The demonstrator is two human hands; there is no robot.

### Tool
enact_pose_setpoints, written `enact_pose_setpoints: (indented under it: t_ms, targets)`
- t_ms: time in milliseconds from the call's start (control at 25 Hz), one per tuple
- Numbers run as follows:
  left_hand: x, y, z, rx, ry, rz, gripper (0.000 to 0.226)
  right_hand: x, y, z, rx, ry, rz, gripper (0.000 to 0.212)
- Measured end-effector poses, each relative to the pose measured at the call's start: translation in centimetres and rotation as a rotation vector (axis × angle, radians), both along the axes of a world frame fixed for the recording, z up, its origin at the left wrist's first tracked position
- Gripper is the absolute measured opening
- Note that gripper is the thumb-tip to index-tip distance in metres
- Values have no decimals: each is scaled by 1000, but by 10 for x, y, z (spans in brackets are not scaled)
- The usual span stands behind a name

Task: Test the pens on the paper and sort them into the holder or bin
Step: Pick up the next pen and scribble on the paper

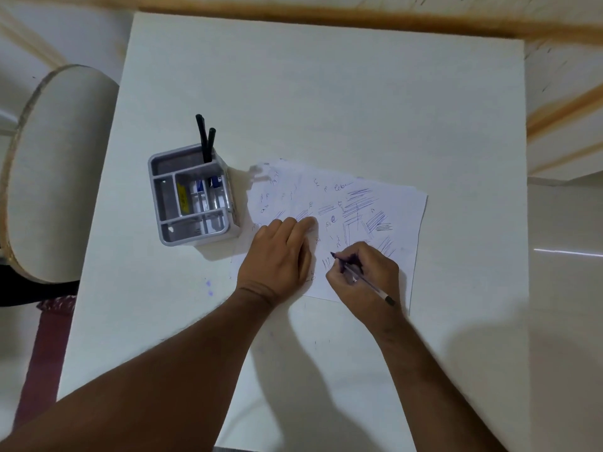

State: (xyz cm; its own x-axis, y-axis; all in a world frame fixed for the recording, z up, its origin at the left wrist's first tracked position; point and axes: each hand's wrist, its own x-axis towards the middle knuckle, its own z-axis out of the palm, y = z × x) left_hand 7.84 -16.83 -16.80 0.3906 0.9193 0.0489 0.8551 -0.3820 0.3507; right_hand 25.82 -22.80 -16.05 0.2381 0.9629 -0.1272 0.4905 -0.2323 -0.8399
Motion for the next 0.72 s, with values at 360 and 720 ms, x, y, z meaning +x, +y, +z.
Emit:
enact_pose_setpoints:
  t_ms: [360, 720]
  targets:
    - [-2, 1, 0, -27, 4, 0, 38, -4, 2, -8, 112, -101, 62, 14]
    - [-2, 2, -2, -32, 22, 8, 39, -6, 1, -9, 174, -177, 85, 12]
